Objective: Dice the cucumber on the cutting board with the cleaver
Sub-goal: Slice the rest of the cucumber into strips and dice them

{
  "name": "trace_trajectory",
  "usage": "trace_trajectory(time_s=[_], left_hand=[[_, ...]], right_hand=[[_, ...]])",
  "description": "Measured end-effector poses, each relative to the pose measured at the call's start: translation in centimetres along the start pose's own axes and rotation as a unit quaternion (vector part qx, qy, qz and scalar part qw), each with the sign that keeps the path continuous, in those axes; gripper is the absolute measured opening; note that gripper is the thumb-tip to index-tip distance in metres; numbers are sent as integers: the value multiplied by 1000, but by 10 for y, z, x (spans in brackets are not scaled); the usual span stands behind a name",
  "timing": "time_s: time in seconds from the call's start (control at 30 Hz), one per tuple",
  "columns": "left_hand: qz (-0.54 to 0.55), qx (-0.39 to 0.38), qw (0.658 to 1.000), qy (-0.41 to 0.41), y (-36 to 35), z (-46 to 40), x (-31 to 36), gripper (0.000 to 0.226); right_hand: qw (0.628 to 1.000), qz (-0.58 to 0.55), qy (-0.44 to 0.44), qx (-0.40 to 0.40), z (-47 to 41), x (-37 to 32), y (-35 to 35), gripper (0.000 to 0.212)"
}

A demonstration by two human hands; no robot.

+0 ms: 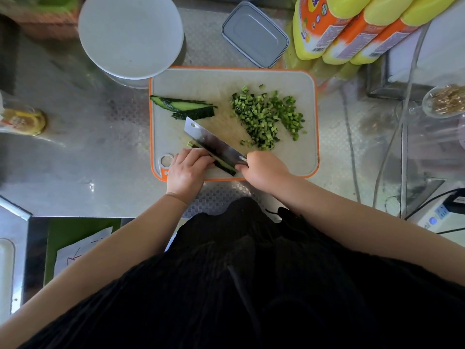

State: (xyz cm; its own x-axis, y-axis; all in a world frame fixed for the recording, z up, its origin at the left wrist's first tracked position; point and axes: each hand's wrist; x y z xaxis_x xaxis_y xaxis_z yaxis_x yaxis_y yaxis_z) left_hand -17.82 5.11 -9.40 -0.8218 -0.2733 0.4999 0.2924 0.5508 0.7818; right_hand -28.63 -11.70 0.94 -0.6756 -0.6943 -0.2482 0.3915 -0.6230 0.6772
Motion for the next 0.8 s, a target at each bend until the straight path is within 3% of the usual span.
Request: trace_trajectory(time_s=[0.5, 0.8], left_hand=[[33, 1, 999, 29, -1, -4, 0, 6], [36, 12, 999, 20, -2, -4, -2, 4]], right_hand=[[998, 56, 23, -4, 7, -5, 5, 23], [998, 61, -8, 0, 2, -11, -6, 20]])
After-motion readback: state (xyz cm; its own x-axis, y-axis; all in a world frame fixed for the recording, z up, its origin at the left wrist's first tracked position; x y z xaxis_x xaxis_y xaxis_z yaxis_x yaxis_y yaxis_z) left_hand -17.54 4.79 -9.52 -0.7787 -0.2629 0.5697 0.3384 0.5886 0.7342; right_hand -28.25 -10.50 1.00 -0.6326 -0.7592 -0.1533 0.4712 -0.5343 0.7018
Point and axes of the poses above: each hand's wrist, its own z-axis away from the middle knuckle, its own y-axis out of the back of the hand, x = y × z, and after that the axes turned 3 degrees about z, right-handed
